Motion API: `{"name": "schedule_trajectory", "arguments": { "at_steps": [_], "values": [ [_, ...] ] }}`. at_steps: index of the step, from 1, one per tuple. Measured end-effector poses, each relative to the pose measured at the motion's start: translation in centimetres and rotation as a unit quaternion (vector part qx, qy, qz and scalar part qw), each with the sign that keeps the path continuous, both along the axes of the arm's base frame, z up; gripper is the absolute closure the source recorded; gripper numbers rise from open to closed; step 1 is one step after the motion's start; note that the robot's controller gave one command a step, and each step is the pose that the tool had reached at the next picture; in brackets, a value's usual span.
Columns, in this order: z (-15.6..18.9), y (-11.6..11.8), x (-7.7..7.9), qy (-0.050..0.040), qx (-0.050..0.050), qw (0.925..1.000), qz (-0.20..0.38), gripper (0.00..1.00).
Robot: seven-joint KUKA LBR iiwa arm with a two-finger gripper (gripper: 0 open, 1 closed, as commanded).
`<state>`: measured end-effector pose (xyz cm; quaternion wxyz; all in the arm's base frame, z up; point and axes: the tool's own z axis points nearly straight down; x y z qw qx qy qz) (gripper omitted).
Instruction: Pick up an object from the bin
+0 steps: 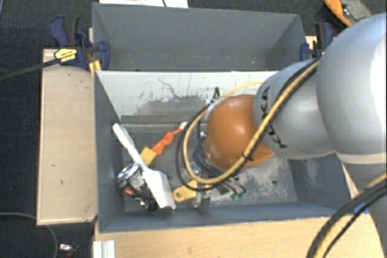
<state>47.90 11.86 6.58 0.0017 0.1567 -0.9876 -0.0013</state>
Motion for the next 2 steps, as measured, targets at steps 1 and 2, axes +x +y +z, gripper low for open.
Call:
{"name": "schedule_trajectory", "arguments": {
  "at_steps": [1, 2],
  "values": [
    [1.0, 0.0, 0.0, 0.0014, 0.000, 1.0000, -0.003, 1.00],
    [4.9, 0.0, -0.1, 0.0041, -0.001, 1.0000, -0.003, 1.00]
  ]
}}
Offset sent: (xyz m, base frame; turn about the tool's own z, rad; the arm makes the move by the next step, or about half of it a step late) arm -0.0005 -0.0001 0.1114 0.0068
